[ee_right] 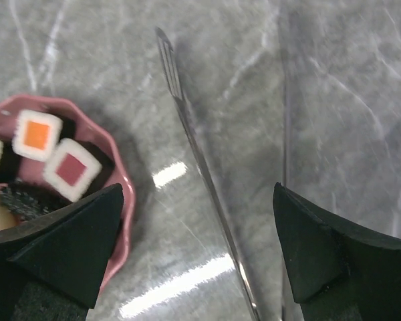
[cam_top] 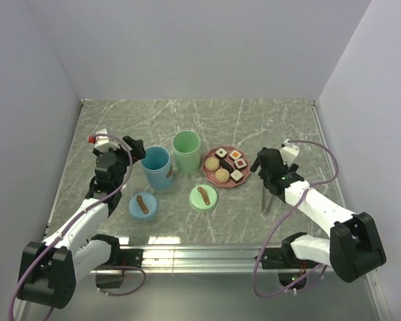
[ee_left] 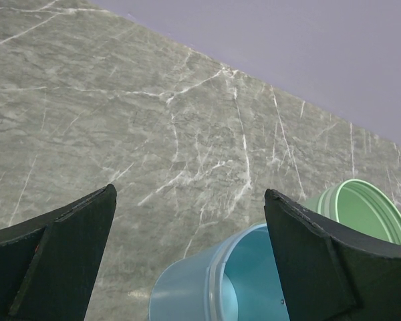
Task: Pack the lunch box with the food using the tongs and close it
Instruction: Grab the clamp with the right arm
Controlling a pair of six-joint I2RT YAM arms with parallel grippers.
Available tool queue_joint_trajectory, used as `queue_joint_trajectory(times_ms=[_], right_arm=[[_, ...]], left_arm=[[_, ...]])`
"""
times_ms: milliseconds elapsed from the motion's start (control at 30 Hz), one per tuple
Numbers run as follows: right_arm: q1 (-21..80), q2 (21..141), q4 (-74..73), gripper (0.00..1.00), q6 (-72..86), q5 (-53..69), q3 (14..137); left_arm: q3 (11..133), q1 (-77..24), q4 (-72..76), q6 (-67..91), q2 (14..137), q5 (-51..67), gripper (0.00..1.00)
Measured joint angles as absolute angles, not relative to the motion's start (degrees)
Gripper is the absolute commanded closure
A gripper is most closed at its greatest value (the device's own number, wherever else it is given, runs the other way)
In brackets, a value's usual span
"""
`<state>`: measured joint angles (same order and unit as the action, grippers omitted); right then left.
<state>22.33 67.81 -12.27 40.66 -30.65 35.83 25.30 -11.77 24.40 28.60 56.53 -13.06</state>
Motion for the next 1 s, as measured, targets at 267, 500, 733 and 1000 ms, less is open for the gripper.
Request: queue_joint_trajectory(times_ms=[267, 500, 733, 1000], right_arm=[[23.11, 66.72, -17.72, 0.0, 43.94, -31.48, 35.57], [23.11, 67.2, -19.77, 0.0, 44.51, -30.52, 35.03], [22.63, 72.55, -21.45, 0.0, 43.4, -26.74, 35.35], [21.63, 74.72, -24.84, 0.0, 42.04, -22.94, 35.59]], left_arm=[[25.3, -11.77, 24.43, 28.6, 55.92, -12.1, 0.01], [25.3, -11.77, 24.43, 28.6, 55.53, -11.07, 0.0], [25.3, -11.77, 24.34, 28.6, 55.72, -10.31, 0.01], [25.3, -11.77, 24.32, 28.6, 55.77, -10.35, 0.01]])
